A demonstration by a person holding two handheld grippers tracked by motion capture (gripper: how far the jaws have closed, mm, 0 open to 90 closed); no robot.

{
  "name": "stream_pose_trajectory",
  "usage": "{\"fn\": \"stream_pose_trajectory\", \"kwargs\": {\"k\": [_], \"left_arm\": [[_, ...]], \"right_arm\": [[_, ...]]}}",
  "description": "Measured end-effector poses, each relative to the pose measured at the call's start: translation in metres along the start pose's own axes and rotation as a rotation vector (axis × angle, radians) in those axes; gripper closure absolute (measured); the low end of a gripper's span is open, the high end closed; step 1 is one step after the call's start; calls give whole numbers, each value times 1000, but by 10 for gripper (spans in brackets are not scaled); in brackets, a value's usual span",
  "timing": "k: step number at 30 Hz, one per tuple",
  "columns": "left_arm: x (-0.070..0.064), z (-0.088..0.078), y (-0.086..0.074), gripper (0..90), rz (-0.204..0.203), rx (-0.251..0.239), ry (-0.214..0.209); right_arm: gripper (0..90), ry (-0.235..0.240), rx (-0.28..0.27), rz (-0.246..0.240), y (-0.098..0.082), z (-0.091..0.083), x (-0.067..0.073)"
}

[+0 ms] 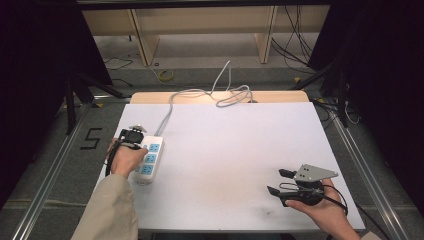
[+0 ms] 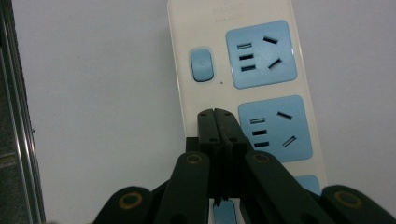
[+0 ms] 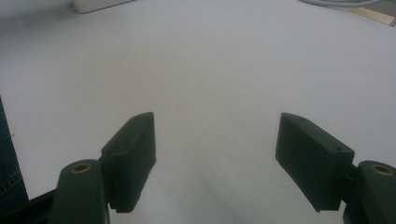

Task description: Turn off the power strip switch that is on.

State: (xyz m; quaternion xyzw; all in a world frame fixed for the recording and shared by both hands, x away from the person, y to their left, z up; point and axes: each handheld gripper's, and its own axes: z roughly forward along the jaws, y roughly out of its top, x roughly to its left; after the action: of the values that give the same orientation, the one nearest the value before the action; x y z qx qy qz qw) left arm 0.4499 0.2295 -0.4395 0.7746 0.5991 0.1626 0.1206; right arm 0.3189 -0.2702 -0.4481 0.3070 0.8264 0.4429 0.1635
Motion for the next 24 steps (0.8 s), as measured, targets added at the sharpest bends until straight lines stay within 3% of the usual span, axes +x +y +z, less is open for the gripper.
{"fn": "stream_pose_trajectory", "kwargs": {"k": [10,13,14,24], "left_arm": [[2,0,0,900,-6,29,-13],[3,3,-3,900,-24,-60,2],[4,3,-3,900,-34,-61,0],[0,1,3,900,-23,1,-9]], "right_arm": [[293,2,2,-5,0,1,1],[293,4,3,-5,0,1,1],[293,4,3,-6,0,1,1],[293,7,5,-4,0,2,0]]}}
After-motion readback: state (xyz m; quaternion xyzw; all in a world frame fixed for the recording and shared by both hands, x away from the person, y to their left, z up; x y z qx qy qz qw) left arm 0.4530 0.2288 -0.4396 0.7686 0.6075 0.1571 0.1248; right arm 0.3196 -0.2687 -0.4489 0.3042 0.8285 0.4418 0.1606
